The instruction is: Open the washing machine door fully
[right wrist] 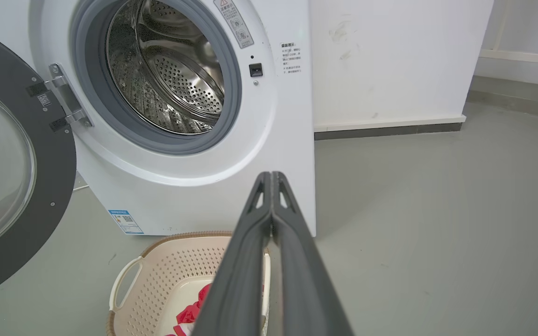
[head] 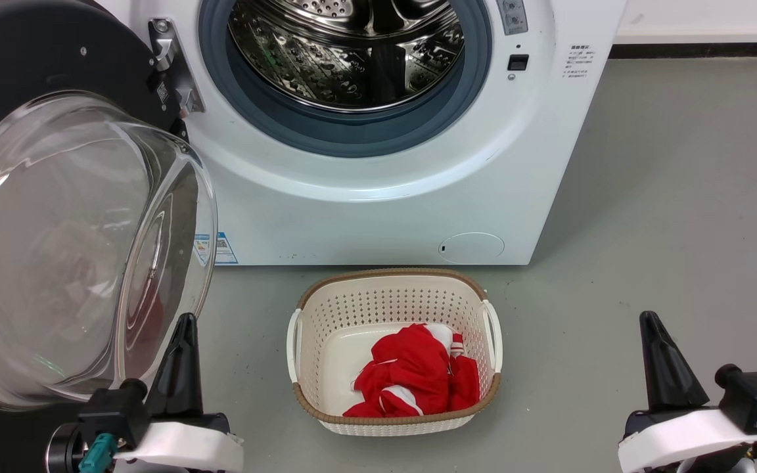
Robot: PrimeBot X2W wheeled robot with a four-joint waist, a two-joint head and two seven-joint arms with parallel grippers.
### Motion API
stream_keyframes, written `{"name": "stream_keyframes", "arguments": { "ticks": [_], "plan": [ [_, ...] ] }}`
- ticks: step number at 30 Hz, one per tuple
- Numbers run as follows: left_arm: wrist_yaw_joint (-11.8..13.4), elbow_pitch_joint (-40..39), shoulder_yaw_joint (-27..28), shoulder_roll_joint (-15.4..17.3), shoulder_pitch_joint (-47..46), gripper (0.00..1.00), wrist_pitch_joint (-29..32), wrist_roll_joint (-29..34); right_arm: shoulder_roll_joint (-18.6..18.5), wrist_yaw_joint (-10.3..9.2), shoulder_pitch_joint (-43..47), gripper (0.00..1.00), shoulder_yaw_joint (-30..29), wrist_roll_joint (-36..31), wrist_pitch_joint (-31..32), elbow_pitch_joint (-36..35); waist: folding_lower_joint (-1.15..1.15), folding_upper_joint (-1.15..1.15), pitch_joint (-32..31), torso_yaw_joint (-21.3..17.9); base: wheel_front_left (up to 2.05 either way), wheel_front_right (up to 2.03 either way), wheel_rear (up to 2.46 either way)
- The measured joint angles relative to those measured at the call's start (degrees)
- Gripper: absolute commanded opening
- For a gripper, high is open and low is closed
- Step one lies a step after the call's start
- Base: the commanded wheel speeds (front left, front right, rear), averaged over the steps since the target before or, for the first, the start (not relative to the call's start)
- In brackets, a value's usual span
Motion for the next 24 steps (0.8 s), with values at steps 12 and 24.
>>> {"name": "stream_keyframes", "arguments": {
  "ticks": [12,24],
  "plan": [
    [-0.45,1.59,0.55,-0.01,-0.42,0.00,3.27,-13.77,-0.37,0.00,-0.47,0.00,0.09,14.70,2.34,1.46,0.00,0.00,-0.42,0.01,0.00,0.00,0.00],
    [-0.97,3.27,1.22,-0.01,-1.56,0.00,6.54,-27.47,-0.76,0.00,-1.63,0.00,0.09,28.91,4.86,2.66,0.00,0.00,-0.88,0.01,0.00,0.00,0.00]
  ]
}}
